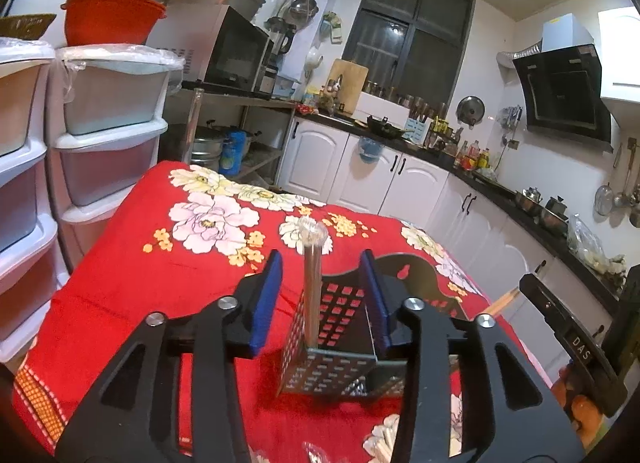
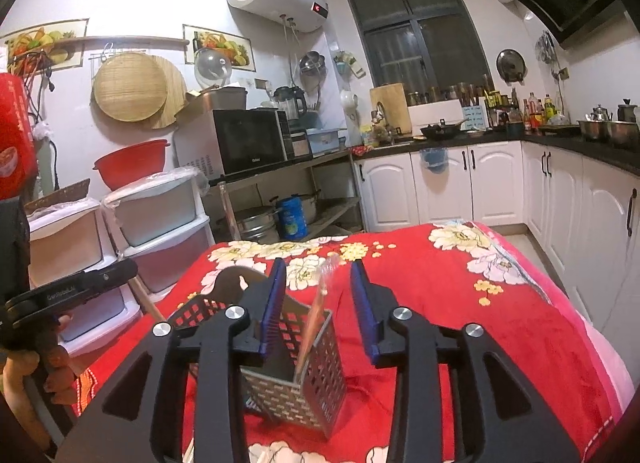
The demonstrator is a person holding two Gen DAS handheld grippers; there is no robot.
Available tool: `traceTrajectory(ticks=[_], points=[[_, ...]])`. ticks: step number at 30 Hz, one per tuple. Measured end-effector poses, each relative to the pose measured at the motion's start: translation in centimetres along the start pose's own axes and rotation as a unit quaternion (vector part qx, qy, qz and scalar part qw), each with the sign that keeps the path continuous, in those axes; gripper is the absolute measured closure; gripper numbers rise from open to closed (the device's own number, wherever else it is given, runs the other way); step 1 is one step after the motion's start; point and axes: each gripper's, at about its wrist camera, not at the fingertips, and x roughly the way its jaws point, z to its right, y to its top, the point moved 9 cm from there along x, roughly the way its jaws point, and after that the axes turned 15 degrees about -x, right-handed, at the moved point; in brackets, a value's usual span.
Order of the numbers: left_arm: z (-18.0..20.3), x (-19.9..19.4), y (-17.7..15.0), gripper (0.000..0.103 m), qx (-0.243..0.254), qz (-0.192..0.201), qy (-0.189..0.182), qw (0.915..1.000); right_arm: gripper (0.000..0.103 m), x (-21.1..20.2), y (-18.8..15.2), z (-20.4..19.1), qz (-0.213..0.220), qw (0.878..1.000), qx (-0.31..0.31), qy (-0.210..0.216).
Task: Organize utensils
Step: 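Open the left tool over the caddy while the right tool opens, dropping both packs in, then move the left tool back to the remaining packs while the right tool follows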
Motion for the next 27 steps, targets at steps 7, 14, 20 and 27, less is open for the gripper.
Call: traceTrajectory(ticks=[7, 14, 20, 27], points=[[-1.0, -0.9, -0.9, 0.05, -0.016, -0.007, 0.007, 0.9998, 0.061, -1.1, -1.5, 0.2, -0.023, 1.0, 0.011, -0.003], [-2.2, -2.2, -2.2, 0.027, -0.039, -0.022, 0.013, 0.9989, 0.054, -2.5, -2.9, 0.0, -0.042, 0.999, 0.018, 0.004], [-3.2, -3.4, -3.5, 0.018, -0.046, -0.033, 0.021, 0.9982, 0.051, -3.8, -3.7, -0.6, -0.051, 0.998, 0.016, 0.013], [-3.4, -4.8, -4.8, 0.012, -0.044, -0.037, 0.028, 0.9979, 0.051, -5.0, -4.3, -1.8, -0.064, 0.998, 0.002, 0.029]])
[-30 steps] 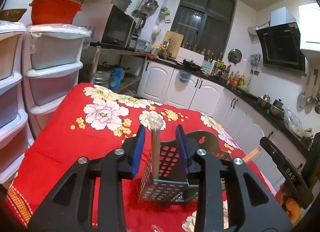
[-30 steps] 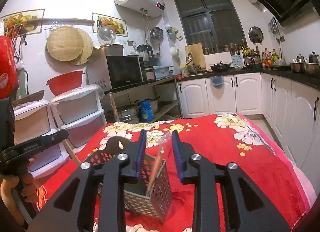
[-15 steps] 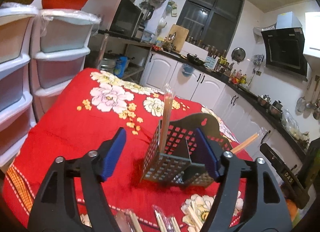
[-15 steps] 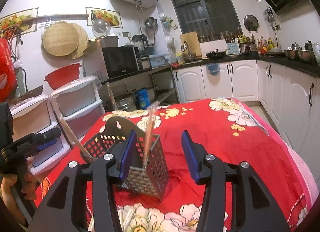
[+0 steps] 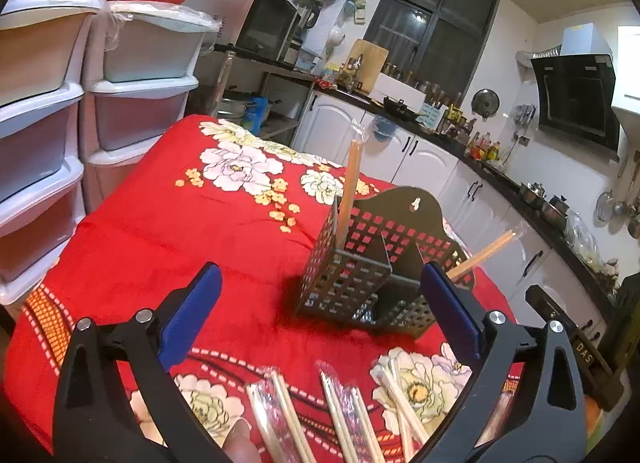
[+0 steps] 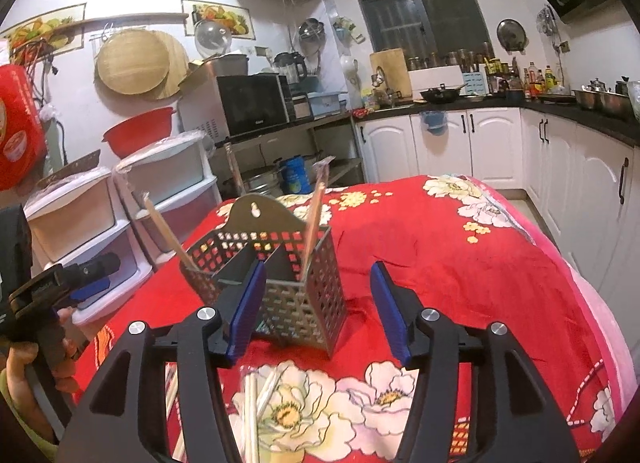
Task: Organize utensils
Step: 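Move the left tool back to the remaining packs while the right tool follows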
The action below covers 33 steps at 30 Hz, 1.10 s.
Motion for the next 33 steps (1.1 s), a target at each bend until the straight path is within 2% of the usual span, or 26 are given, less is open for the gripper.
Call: traceTrajectory(ticks=[19, 28, 31, 33], points=[[-2.7, -2.6, -3.2, 0.012, -0.002, -0.015, 0.033, 0.9994, 0.051, -0.8, -2.8, -5.3, -0.051, 0.996, -0.053, 0.054], [-4.4, -2.7, -4.8, 0.012, -0.006, -0.04, 0.046, 0.9981, 0.051, 0.1, -4.9, -7.7, -0.094, 0.989, -0.079, 0.086], [-5.0, -2.6, -5.6, 0.015, -0.007, -0.052, 0.051, 0.9973, 0.051, 0.5, -5.8, -8.7, -0.111, 0.985, -0.09, 0.097], [-5.5, -2.4, -6.1, 0.02, -0.007, -0.064, 0.053, 0.9965, 0.051, 0.9, -6.3, -9.3, -0.122, 0.983, -0.098, 0.102]])
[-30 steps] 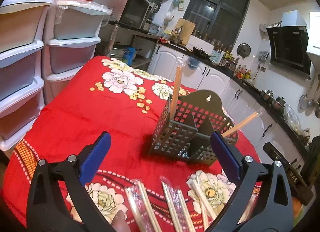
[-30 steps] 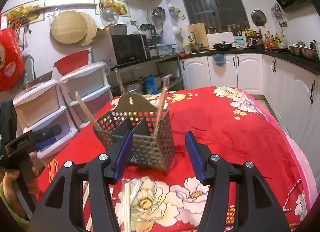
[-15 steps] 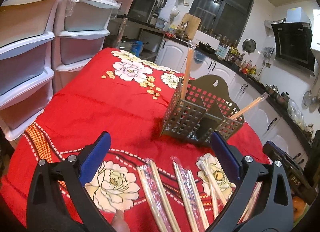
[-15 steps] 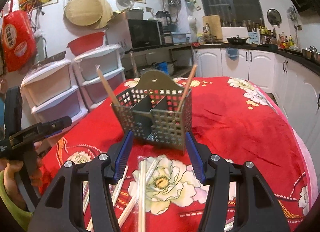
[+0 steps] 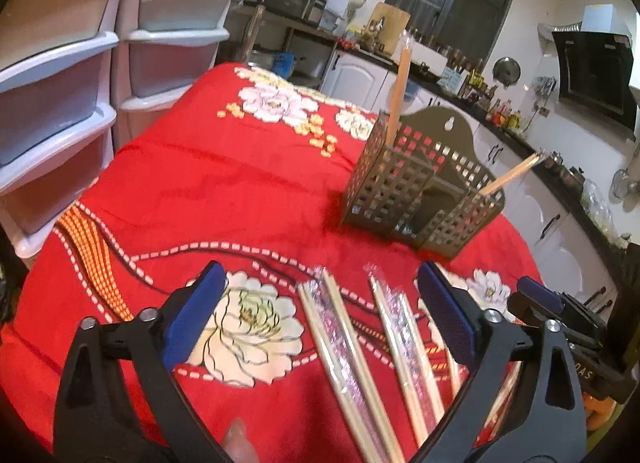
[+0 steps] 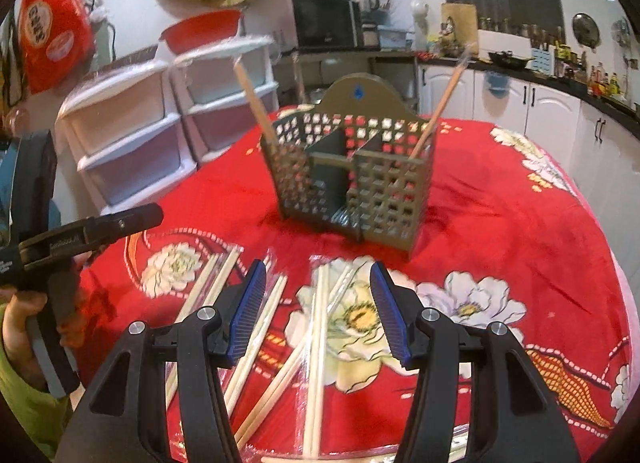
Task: Organize utensils
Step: 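Move the left tool back to the remaining packs while the right tool follows, then close the left tool on another chopstick pack while the right tool grasps one too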
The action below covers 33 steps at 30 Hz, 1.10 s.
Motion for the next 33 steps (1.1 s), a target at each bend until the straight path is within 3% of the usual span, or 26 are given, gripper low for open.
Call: traceTrajectory(ticks=[6, 15, 21, 23, 27, 33], points=[[-0.7, 1.1, -2.2, 0.043, -0.002, -0.044, 0.0, 0.999, 0.058, 1.7, -1.2, -1.5, -0.031, 0.999, -0.014, 0.014], [-1.1, 3.2, -5.3, 0.067, -0.034, -0.114, -0.027, 0.9925, 0.071, 4.4, -2.8, -1.6, -0.066, 0.998, -0.015, 0.01], [-2.0, 4.8, -6.0, 0.082, -0.034, -0.121, 0.004, 0.992, 0.073, 5.8, -3.4, -1.7, -0.086, 0.996, -0.021, 0.003], [-2.1, 5.0, -5.8, 0.083, -0.036, -0.123, 0.007, 0.9917, 0.073, 6.3, -3.7, -1.4, -0.094, 0.995, -0.015, 0.001], [-2.1, 5.6, -5.3, 0.084, -0.033, -0.125, 0.014, 0.9916, 0.087, 6.8, -4.2, -1.0, -0.099, 0.995, 0.0, 0.007], [-2.3, 6.3, -4.7, 0.084, -0.039, -0.127, 0.015, 0.991, 0.089, 6.0, -4.1, 0.3, -0.084, 0.996, 0.035, 0.012]])
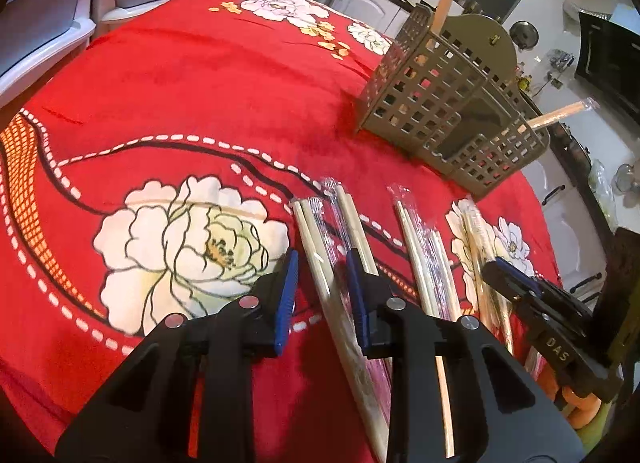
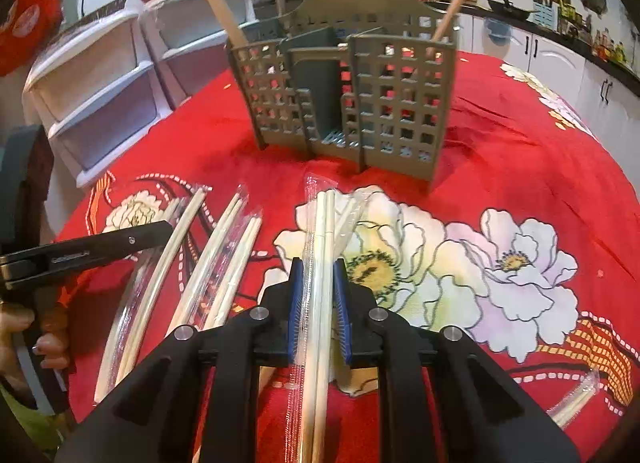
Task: Organize utensils
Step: 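Close the left tool on another chopstick pack while the right tool grasps one too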
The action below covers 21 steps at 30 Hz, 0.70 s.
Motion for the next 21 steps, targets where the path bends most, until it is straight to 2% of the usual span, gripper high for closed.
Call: traceTrajectory(ticks=[9, 14, 17, 21], points=[[0.7, 1.4, 1.7, 0.085, 0.01, -0.01, 0.011, 0.9998, 0.092, -1.4, 0.6, 0.9, 0.022, 1.0, 0.018, 0.009], [1.0, 1.8, 2.2, 0.094, 0.028, -0.007, 0.019, 0.9994, 0.092, -2.1, 1.1, 1.2, 0.037, 0.999, 0.019, 0.009], [1.0, 1.7, 2.5, 0.099, 0.021, -0.003, 0.008, 0.9997, 0.092, -2.5, 1.4, 1.4, 0.047, 0.999, 0.02, 0.007], [1.7, 0.5, 2.9, 0.1, 0.024, 0.017, -0.009, 0.9995, 0.092, -3.3, 2.0, 1.8, 0.064, 0.998, 0.026, 0.006]])
